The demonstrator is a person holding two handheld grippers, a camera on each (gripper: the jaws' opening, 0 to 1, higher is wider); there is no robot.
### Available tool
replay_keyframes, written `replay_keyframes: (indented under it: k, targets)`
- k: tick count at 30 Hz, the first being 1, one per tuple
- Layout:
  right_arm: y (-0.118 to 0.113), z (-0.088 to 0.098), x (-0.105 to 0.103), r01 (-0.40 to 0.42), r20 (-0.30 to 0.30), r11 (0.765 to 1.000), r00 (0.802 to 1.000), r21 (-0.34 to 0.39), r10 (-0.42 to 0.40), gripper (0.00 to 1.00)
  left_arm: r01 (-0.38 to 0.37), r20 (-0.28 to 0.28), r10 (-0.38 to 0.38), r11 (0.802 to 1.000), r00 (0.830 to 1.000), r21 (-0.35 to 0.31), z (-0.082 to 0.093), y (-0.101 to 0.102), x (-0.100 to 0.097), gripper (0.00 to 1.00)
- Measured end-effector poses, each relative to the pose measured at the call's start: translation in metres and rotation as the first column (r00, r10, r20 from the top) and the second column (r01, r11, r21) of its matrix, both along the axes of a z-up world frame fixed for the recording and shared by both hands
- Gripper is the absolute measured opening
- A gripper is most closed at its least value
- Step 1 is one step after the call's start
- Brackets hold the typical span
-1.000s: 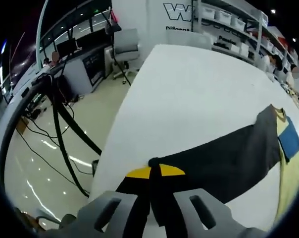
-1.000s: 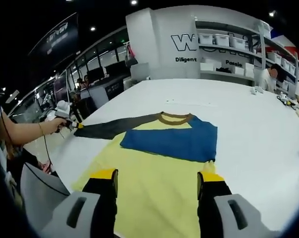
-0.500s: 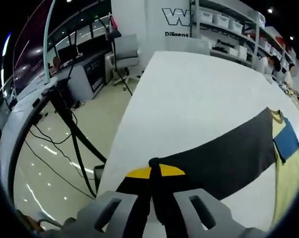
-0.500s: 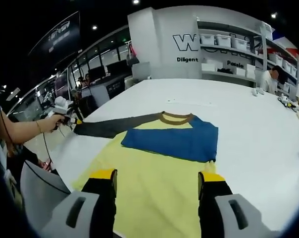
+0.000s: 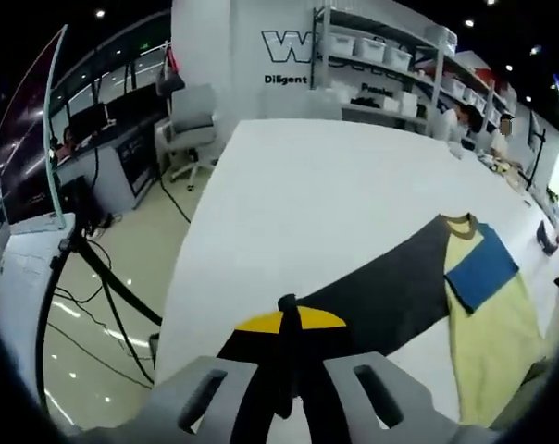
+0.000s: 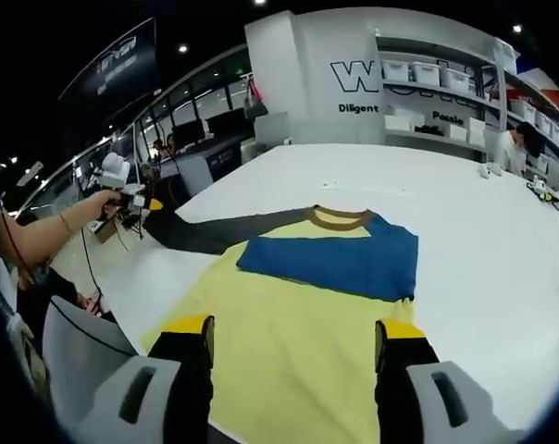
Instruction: Fold the garment on the visible template until the final outline fits inside the template.
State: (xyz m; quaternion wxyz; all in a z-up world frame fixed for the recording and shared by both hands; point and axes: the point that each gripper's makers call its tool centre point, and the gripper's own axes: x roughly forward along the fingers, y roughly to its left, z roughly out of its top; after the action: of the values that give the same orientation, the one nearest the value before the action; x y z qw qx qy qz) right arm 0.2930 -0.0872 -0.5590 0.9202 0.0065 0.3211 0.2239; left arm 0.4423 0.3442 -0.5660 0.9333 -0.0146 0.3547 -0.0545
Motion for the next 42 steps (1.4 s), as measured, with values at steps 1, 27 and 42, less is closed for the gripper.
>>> replay_keyframes:
  k: [1,27,42]
  targets:
    - [-0.001,0.0,0.0,0.003,0.0,1.0,1.0,-0.002,-0.003,0.7,0.02,0.009,-0.02,0.999,1.0,-0.032,0.005,-0.011,0.002,0.08]
    - [0.0,-0.001,-0.013,-0.031,-0.011,0.999,0.999,-0.044,0.03,0.71,0.472,0.093,-0.463,0.869,0.881,-0.147,0.074,-0.245,0.024,0.08]
    - [-0.002,-0.003,-0.015,-0.037,-0.026,0.998,0.999,-0.051,0.036,0.7,0.587,0.091,-0.581,0.79,0.809,-0.177,0.076,-0.34,0.017,0.08]
